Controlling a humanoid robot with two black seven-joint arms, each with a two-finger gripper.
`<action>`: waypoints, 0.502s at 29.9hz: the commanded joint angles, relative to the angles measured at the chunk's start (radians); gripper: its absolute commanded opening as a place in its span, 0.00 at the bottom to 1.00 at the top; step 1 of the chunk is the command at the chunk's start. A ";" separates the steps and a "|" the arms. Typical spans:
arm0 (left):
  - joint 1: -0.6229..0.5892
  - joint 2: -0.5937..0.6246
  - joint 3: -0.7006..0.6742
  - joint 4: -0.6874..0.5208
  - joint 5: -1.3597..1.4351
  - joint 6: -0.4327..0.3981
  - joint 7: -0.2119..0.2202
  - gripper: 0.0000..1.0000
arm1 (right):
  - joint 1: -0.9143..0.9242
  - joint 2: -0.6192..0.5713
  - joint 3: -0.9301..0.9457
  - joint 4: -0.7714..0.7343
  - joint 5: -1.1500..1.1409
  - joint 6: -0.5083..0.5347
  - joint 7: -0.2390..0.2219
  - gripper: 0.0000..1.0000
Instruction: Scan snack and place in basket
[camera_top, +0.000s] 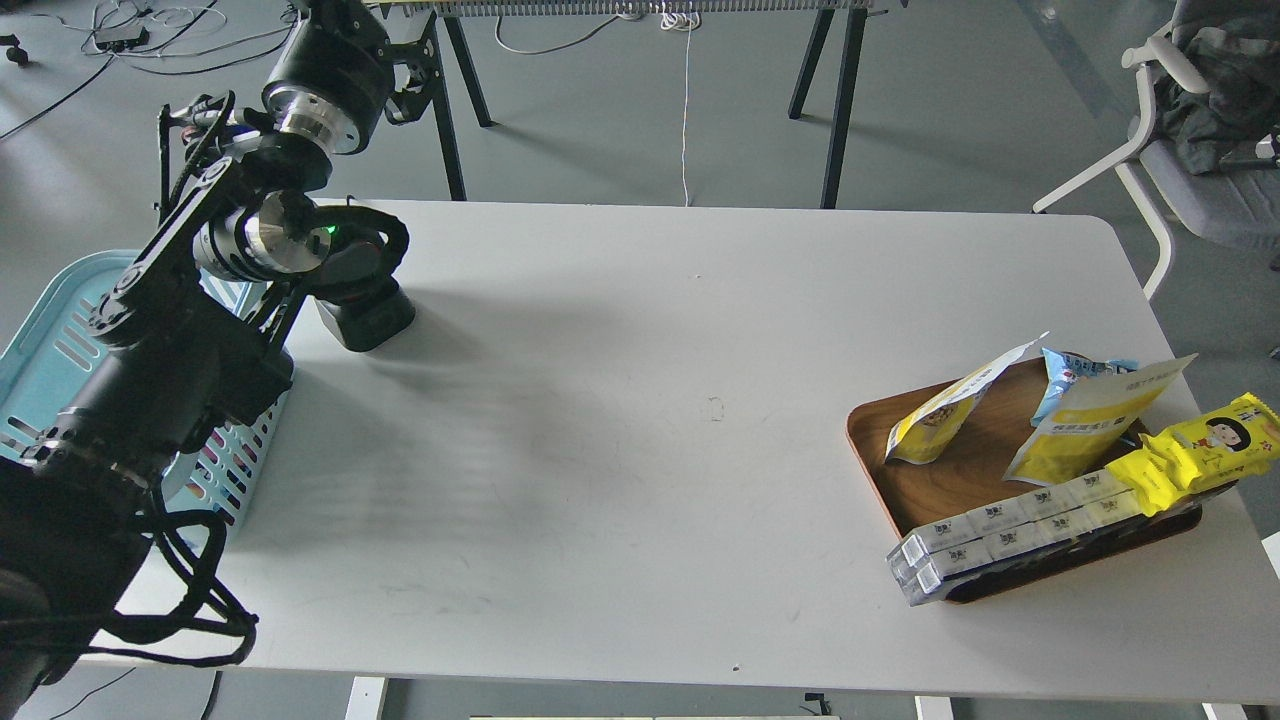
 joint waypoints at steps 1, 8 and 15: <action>0.002 0.001 0.000 0.001 0.000 0.002 0.001 1.00 | 0.005 0.074 0.000 -0.055 -0.031 0.003 0.000 0.97; 0.005 0.001 0.000 0.001 0.000 0.002 0.001 1.00 | 0.086 0.229 -0.044 -0.255 -0.087 0.055 0.000 0.97; 0.006 0.001 0.000 0.001 0.000 0.002 0.001 1.00 | 0.427 0.386 -0.404 -0.452 -0.038 0.122 0.000 0.97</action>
